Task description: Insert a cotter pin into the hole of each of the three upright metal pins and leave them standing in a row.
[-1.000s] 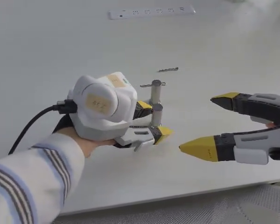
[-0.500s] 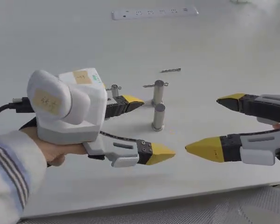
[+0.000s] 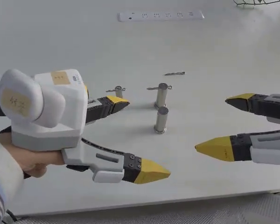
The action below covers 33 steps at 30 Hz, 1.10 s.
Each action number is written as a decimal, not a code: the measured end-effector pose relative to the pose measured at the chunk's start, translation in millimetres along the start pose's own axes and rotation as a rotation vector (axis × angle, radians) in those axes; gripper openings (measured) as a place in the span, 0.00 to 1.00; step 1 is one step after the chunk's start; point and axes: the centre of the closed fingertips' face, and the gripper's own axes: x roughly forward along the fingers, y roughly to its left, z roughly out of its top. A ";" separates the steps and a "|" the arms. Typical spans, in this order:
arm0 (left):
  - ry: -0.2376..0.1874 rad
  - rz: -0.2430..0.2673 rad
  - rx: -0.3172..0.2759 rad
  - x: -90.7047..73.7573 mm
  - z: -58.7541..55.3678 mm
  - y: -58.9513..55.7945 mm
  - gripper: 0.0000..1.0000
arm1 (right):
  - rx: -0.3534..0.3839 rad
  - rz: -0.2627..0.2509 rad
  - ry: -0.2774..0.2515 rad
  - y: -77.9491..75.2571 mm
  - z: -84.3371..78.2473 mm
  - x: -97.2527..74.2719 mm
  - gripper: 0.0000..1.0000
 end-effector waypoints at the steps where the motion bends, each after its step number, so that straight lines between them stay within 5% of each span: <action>1: 0.004 0.002 -0.005 -1.3 -1.3 0.2 0.99 | -0.004 -0.001 0.001 -0.7 0.8 -0.3 0.84; 8: 0.030 -0.004 -0.016 -8.6 -10.3 -6.5 0.99 | -0.074 0.019 0.032 -10.8 7.6 0.6 0.80; 16: 0.034 0.051 -0.061 -15.8 -18.5 -2.7 0.99 | -0.176 0.003 0.048 -35.9 30.5 4.7 0.74; 33: 0.027 0.114 -0.088 -29.1 -22.8 1.4 0.99 | -0.351 0.019 0.184 -96.0 53.5 32.9 0.31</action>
